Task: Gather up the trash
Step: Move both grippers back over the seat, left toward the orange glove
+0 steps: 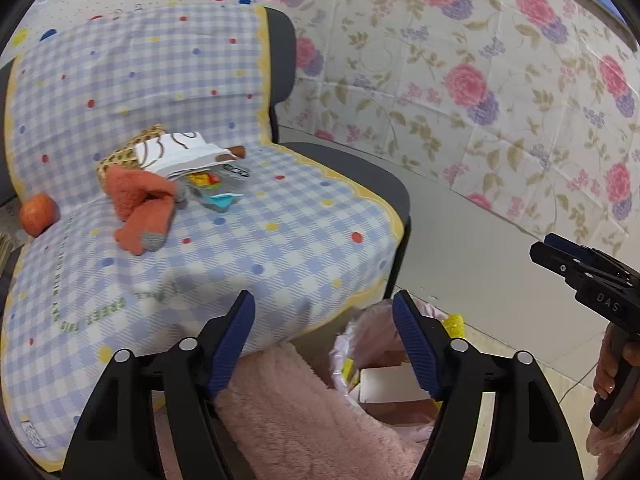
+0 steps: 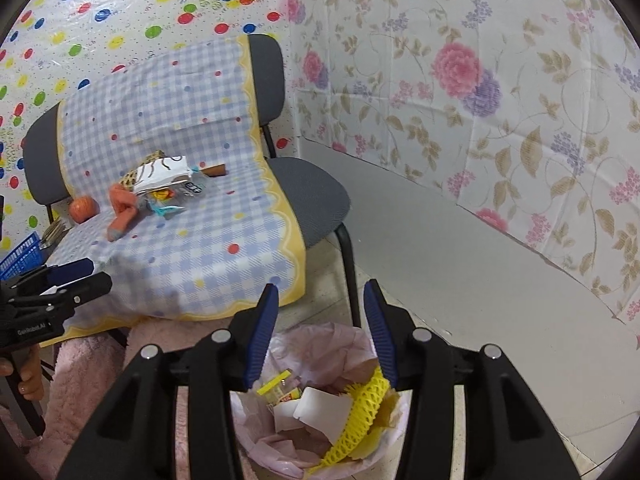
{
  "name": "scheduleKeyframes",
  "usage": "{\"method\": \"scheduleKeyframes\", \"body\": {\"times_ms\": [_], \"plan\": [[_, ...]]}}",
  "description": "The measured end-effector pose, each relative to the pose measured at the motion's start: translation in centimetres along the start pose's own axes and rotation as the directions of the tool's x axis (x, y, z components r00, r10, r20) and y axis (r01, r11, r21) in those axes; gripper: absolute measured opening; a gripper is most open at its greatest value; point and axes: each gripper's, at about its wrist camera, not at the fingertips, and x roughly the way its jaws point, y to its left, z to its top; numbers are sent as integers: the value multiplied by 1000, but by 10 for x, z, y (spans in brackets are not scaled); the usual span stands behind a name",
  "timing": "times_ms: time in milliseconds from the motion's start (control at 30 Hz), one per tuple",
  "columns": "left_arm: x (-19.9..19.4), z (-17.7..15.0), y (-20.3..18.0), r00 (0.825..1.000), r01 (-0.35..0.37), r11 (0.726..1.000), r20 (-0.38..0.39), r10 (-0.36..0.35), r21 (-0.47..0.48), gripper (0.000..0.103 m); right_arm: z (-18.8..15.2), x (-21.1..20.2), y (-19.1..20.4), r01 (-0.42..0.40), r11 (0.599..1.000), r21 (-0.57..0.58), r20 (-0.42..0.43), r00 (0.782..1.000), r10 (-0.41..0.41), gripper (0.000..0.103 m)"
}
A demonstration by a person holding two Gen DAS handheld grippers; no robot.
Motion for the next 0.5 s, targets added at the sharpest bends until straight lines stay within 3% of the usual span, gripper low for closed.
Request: {"method": "scheduleKeyframes", "body": {"times_ms": [267,500], "plan": [[-16,2,45,992,-124,989,27,127,-77,79,13,28,41,-90,994,-67,-24,996,88,55],[-21,20,91,962,-264,952,30,271,-155,82,37,61,73,-146,981,-130,-33,989,143,67]]}}
